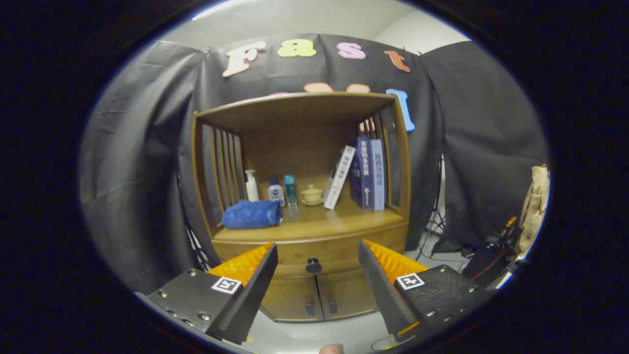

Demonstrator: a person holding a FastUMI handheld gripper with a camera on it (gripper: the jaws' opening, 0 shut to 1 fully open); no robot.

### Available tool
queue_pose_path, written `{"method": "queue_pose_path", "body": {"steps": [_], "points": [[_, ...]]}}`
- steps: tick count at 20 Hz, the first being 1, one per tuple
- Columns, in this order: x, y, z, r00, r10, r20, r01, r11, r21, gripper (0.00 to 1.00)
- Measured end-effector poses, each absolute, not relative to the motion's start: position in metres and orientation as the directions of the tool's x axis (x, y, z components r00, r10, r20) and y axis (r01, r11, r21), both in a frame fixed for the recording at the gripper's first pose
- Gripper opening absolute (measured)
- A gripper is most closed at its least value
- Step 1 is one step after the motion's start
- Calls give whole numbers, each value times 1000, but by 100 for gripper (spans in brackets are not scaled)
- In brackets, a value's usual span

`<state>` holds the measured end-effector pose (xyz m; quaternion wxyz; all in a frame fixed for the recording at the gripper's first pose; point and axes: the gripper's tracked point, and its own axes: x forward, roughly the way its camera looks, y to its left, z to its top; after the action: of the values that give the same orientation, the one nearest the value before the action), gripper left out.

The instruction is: Pull open the drawer, take out the items inside it, and place them on the countertop above the cabinet.

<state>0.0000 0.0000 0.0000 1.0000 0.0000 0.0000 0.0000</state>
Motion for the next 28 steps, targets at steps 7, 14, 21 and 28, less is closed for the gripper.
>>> {"method": "queue_pose_path", "body": {"steps": [7,14,21,28], "points": [[-16,3,29,996,13,83,-8,998,-67,99],[-11,-14,32,997,-15,69,17,999,-38,99],[-1,-17,33,996,14,89,-12,1000,-19,99],[20,-30,30,997,-17,79,17,1000,0,99]]}}
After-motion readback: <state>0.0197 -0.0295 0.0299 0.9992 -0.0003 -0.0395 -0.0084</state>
